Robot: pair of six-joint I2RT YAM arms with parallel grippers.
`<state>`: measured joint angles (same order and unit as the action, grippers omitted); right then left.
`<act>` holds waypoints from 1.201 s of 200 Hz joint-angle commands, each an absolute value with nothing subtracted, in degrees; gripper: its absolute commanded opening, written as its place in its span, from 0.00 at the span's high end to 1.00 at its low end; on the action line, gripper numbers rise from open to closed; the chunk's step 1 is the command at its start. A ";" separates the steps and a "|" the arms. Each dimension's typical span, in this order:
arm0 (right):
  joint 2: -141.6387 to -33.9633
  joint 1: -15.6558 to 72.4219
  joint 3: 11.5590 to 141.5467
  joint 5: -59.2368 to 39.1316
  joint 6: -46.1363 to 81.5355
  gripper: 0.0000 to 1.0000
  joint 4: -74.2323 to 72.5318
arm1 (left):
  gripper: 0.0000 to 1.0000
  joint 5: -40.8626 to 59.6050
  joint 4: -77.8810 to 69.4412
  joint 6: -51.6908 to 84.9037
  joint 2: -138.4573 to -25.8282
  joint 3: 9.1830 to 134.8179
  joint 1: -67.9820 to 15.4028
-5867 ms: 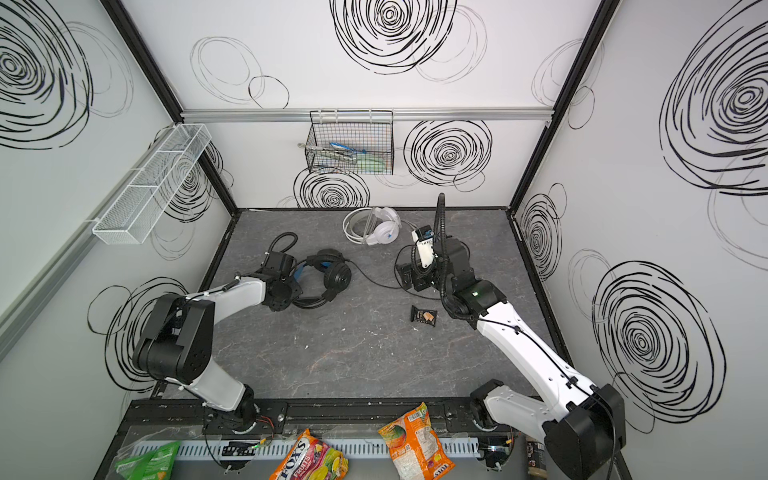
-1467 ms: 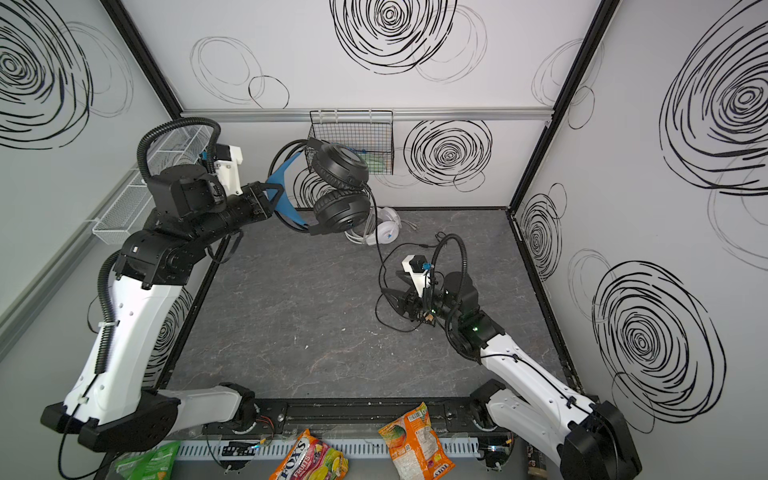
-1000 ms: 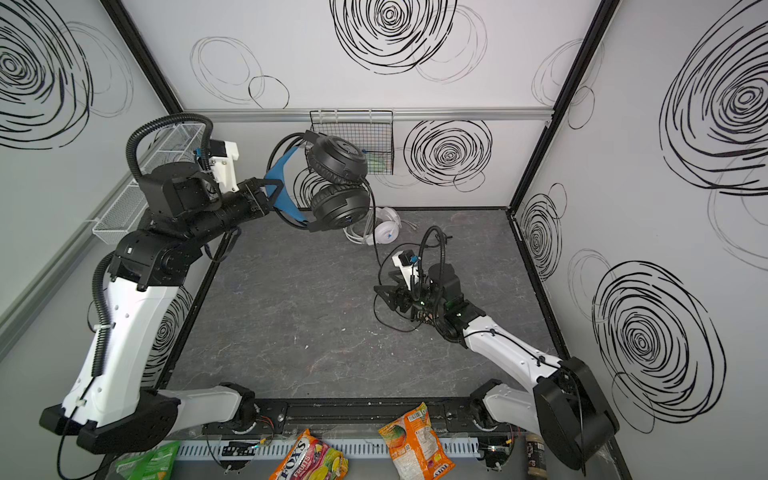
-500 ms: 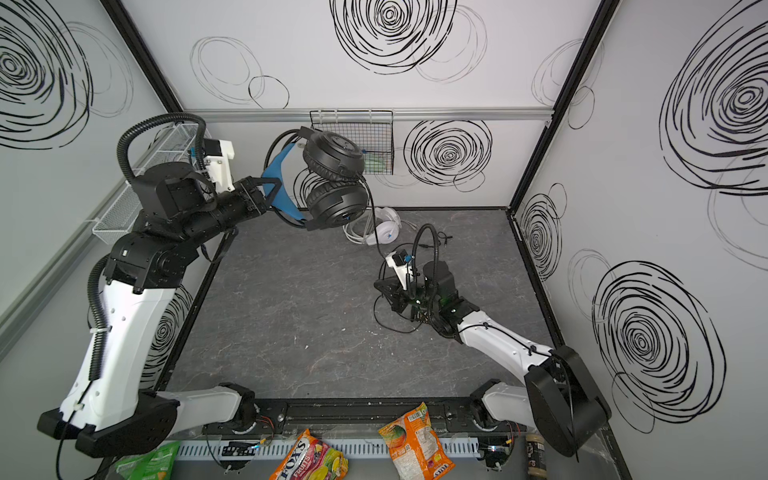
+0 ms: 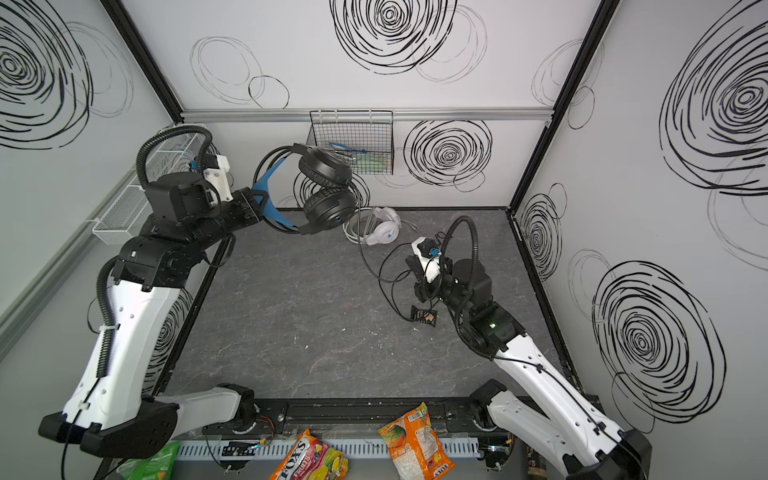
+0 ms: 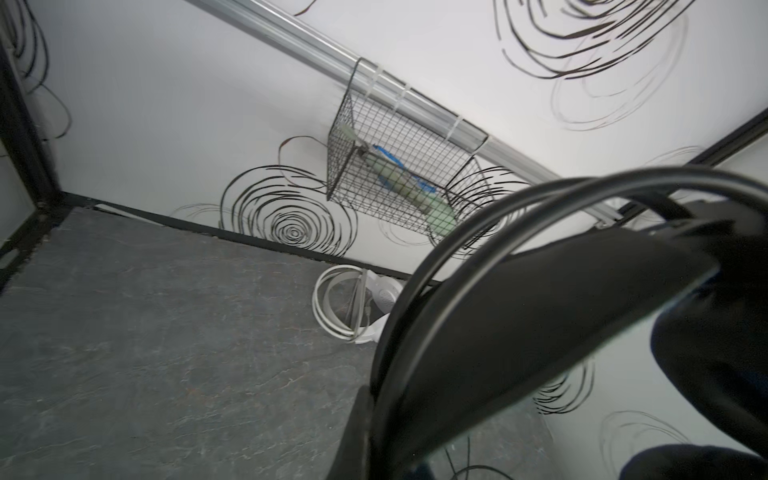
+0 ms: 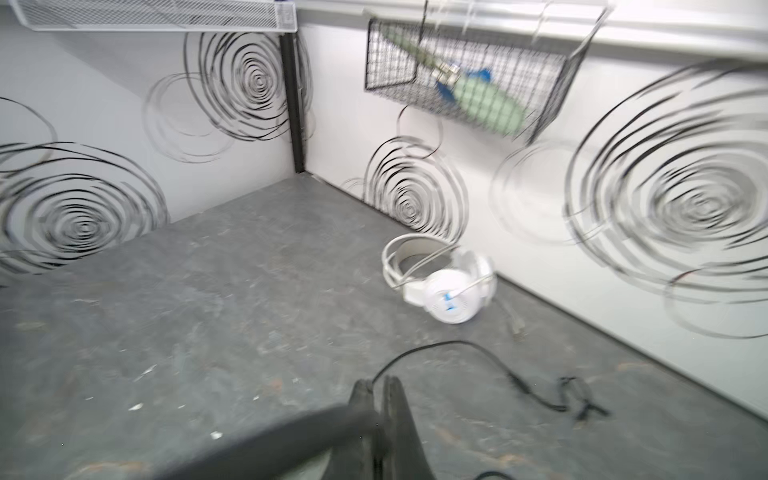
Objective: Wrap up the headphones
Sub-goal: 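Lower the black headset with the left while the right lifts the cable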
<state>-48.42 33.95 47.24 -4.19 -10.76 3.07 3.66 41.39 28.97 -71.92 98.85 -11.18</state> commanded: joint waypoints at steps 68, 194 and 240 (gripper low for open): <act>-49.93 42.16 67.46 6.00 -40.04 1.00 15.33 | 1.00 -14.44 41.74 14.26 -70.68 89.48 -21.11; -65.20 51.16 78.16 13.93 -42.11 1.00 22.93 | 1.00 -0.68 38.49 8.93 -73.14 82.29 -45.64; -65.97 48.28 77.14 14.53 -38.15 1.00 22.16 | 1.00 6.15 35.57 12.02 -71.61 80.96 -49.12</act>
